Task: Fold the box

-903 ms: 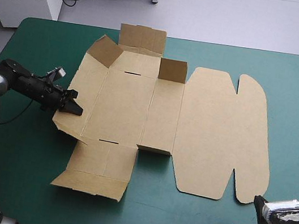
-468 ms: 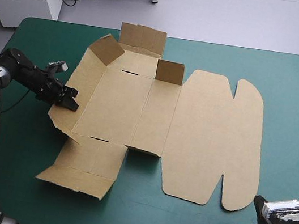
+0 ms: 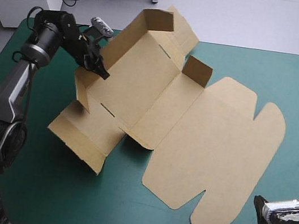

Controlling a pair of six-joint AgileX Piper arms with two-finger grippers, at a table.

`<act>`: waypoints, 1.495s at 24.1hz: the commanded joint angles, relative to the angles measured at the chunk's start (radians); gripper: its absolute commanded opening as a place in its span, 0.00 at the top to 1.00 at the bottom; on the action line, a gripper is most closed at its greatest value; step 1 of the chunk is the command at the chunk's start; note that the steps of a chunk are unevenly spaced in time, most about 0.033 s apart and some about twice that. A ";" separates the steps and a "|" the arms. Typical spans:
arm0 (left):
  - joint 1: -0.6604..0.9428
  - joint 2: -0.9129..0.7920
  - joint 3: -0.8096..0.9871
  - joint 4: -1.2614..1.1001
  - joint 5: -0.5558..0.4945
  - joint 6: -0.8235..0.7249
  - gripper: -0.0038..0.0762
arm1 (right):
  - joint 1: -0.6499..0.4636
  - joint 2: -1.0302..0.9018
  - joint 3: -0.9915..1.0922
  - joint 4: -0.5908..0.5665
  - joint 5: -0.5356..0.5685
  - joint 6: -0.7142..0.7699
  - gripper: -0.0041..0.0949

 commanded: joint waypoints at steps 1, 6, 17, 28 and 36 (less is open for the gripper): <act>-0.093 -0.065 -0.093 0.082 -0.139 0.033 0.95 | 0.002 0.019 -0.027 0.011 -0.068 -0.006 0.98; -0.193 -0.065 -0.117 0.214 -0.215 0.156 0.95 | 0.002 0.019 -0.027 0.011 -0.068 -0.006 0.98; -0.335 -0.065 -0.117 0.443 -0.404 0.186 0.95 | 0.002 0.019 -0.027 0.011 -0.068 -0.006 0.98; -0.358 -0.077 0.088 0.426 -0.630 0.416 0.96 | 0.002 0.019 -0.027 0.012 -0.068 0.007 0.98; -0.365 -0.166 0.356 0.539 -0.882 0.394 0.96 | 0.002 0.019 -0.027 0.012 -0.073 0.084 0.98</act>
